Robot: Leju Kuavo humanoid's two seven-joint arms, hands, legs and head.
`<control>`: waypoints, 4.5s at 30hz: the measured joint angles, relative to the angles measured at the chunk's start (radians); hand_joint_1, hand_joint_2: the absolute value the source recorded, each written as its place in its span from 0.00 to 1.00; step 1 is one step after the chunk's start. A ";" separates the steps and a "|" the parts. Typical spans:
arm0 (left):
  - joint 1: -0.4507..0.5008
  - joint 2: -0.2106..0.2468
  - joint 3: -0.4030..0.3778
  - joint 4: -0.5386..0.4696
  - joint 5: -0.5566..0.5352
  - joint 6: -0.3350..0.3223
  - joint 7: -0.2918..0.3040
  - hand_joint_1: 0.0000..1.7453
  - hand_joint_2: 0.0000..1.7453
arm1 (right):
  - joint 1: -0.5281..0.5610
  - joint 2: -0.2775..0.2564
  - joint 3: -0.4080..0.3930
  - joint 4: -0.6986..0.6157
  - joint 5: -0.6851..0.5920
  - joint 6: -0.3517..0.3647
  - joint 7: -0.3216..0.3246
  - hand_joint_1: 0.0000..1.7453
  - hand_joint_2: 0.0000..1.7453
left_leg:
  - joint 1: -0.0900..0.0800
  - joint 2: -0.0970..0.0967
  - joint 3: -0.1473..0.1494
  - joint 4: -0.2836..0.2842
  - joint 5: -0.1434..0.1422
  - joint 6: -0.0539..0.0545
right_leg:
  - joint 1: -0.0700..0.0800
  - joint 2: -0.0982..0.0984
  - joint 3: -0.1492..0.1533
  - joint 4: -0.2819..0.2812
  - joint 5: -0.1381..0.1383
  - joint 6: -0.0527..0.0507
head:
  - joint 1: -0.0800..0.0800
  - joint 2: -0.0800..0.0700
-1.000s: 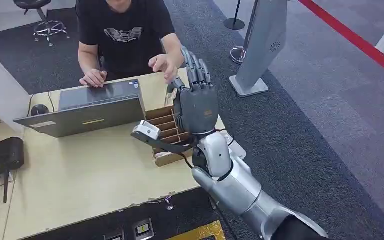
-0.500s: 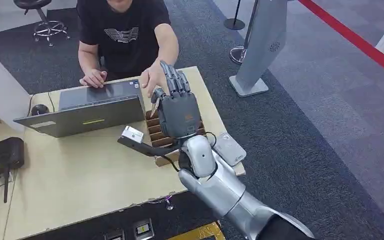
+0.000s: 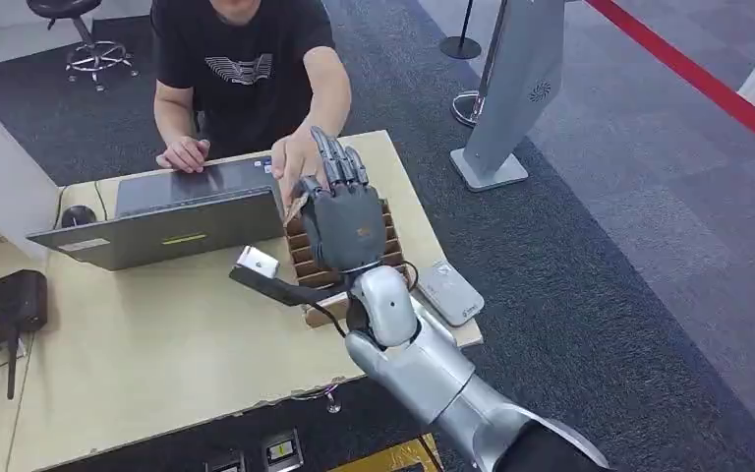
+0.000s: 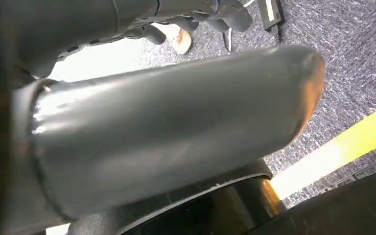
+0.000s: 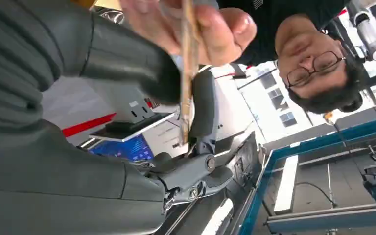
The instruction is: Pass the card to the sensor for recognition and then transmit it.
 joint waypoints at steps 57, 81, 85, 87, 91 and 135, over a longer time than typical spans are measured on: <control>0.078 0.024 0.093 0.001 0.074 0.043 -0.054 0.00 0.00 | 0.201 -0.409 0.291 -0.464 -0.109 0.444 0.167 0.00 1.00 | 0.000 0.004 0.000 0.000 -0.001 0.000 | 0.000 0.003 -0.001 0.000 0.000 0.000 | 0.000 0.000; 0.078 0.023 0.093 0.001 0.090 0.062 -0.057 0.00 0.00 | 0.168 -0.400 0.320 -0.175 -0.104 0.265 0.243 0.00 1.00 | 0.000 0.002 0.000 0.000 -0.001 0.000 | 0.000 0.002 -0.001 0.000 0.000 0.000 | 0.000 0.000; 0.078 0.023 0.093 0.001 0.090 0.062 -0.056 0.00 0.00 | 0.168 -0.399 0.317 -0.154 -0.090 0.257 0.254 0.00 1.00 | 0.000 0.002 0.000 0.000 -0.001 0.000 | 0.000 0.002 -0.001 0.000 0.000 0.000 | 0.000 0.000; 0.078 0.023 0.093 0.001 0.090 0.062 -0.056 0.00 0.00 | 0.168 -0.400 0.317 -0.144 -0.082 0.254 0.263 0.00 1.00 | 0.000 0.002 0.000 0.000 -0.001 0.000 | 0.000 0.002 -0.001 0.000 0.000 0.000 | 0.000 0.000; 0.078 0.023 0.093 0.001 0.090 0.063 -0.056 0.00 0.00 | 0.169 -0.400 0.312 -0.126 -0.068 0.251 0.282 0.00 1.00 | 0.000 0.002 0.000 0.000 -0.001 0.000 | 0.000 0.002 -0.001 0.000 0.000 0.000 | 0.000 0.000; 0.079 0.023 0.093 0.000 0.085 0.072 -0.046 0.00 0.00 | 0.196 -0.415 0.233 -0.036 -0.067 0.166 0.356 0.14 1.00 | 0.000 0.003 0.000 0.000 -0.001 0.000 | 0.000 0.002 -0.001 0.000 0.000 0.000 | 0.000 0.000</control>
